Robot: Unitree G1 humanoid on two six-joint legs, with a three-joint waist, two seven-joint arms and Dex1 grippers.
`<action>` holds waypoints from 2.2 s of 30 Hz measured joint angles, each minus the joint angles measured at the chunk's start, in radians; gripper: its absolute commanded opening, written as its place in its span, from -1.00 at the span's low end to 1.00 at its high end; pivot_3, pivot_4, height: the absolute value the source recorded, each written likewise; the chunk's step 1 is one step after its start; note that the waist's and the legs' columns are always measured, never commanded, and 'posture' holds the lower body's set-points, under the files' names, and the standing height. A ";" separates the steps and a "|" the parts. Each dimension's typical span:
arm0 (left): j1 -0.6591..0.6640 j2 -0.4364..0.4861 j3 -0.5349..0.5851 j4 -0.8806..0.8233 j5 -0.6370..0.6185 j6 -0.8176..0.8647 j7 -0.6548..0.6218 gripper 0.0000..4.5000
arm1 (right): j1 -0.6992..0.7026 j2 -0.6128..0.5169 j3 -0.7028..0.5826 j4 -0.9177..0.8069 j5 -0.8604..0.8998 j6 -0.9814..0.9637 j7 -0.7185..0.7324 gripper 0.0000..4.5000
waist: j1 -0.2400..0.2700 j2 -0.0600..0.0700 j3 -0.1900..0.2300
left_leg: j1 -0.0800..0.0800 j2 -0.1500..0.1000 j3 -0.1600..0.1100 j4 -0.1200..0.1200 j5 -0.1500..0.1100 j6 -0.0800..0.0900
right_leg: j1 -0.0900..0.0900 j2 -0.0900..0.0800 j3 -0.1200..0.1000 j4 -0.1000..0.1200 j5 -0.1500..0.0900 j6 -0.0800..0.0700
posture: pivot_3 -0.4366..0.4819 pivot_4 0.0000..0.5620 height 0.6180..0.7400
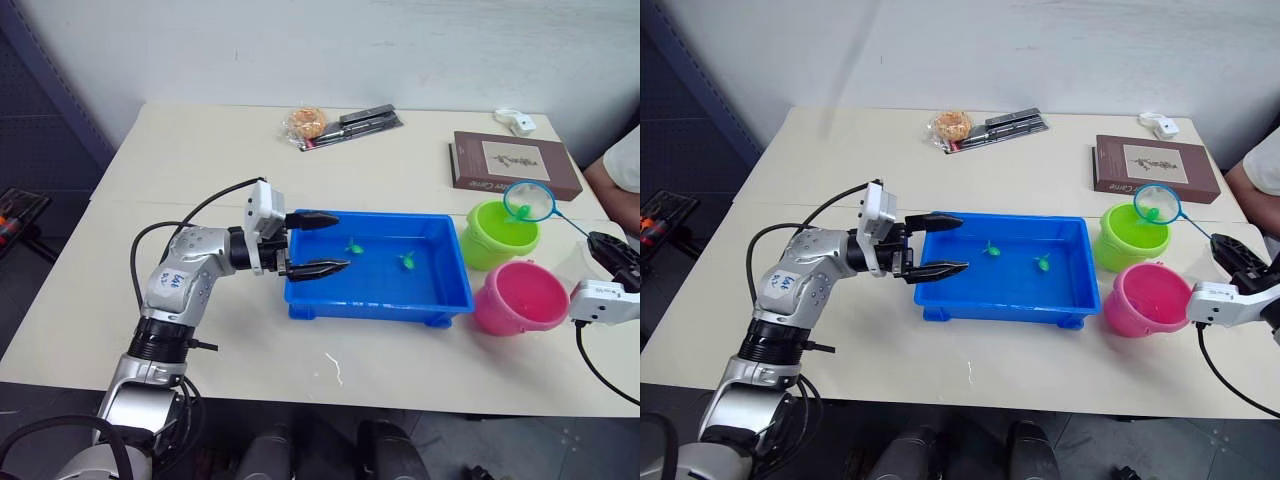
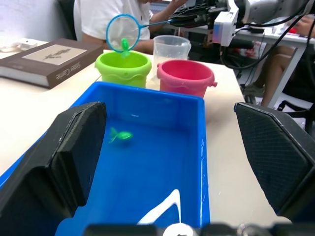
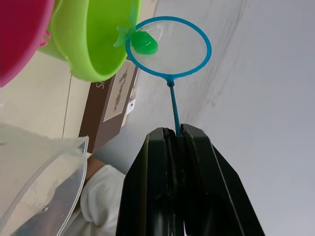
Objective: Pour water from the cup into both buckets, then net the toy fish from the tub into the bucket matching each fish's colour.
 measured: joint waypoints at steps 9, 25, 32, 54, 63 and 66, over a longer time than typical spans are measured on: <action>0.000 -0.010 -0.002 0.000 0.000 0.000 0.002 0.98 | -0.033 -0.030 0.029 0.041 0.005 -0.002 0.003 -1.00 | -0.004 0.000 0.000 | 0.000 0.000 0.000 0.000 0.000 0.000 | 0.000 0.000 0.000 0.000 0.000 0.000 | -0.05 -0.47 0.97; 0.045 0.056 0.022 -0.003 -0.001 -0.007 -0.025 0.98 | -0.036 0.044 -0.017 -0.155 0.658 0.086 0.404 -1.00 | -0.021 0.000 0.000 | 0.001 0.003 -0.001 -0.001 0.000 -0.001 | 0.001 0.003 0.000 -0.001 0.000 0.000 | -0.05 -0.47 0.97; 0.048 0.147 0.063 0.023 -0.001 -0.031 -0.075 0.98 | 0.018 0.058 -0.017 -0.700 1.399 0.753 0.704 -1.00 | 0.004 0.000 0.000 | -0.001 0.001 -0.005 0.003 -0.001 0.001 | 0.002 -0.001 -0.004 0.000 0.000 0.000 | -0.05 -0.47 0.97; 0.054 0.126 0.064 0.029 -0.001 -0.032 -0.065 0.98 | -0.371 0.082 0.159 -0.721 1.915 1.837 0.418 -1.00 | 0.011 0.000 0.000 | -0.006 0.000 -0.010 0.005 -0.001 0.001 | 0.001 -0.002 -0.009 -0.002 0.000 0.000 | -0.05 -0.47 0.97; 0.062 0.112 0.067 0.021 -0.001 -0.045 -0.034 0.98 | -0.527 0.096 0.222 -0.616 1.853 2.011 0.407 -1.00 | 0.011 0.000 0.000 | -0.006 0.000 -0.010 0.005 -0.001 0.001 | 0.000 -0.002 -0.009 -0.001 0.000 0.000 | -0.05 -0.47 0.97; 0.075 0.111 0.067 0.013 -0.001 -0.051 -0.026 0.98 | -0.557 0.096 0.223 -0.593 1.831 2.052 0.408 -1.00 | 0.011 0.000 0.000 | -0.006 0.000 -0.010 0.005 -0.001 0.001 | 0.000 -0.002 -0.009 -0.001 0.000 0.000 | -0.05 -0.47 0.97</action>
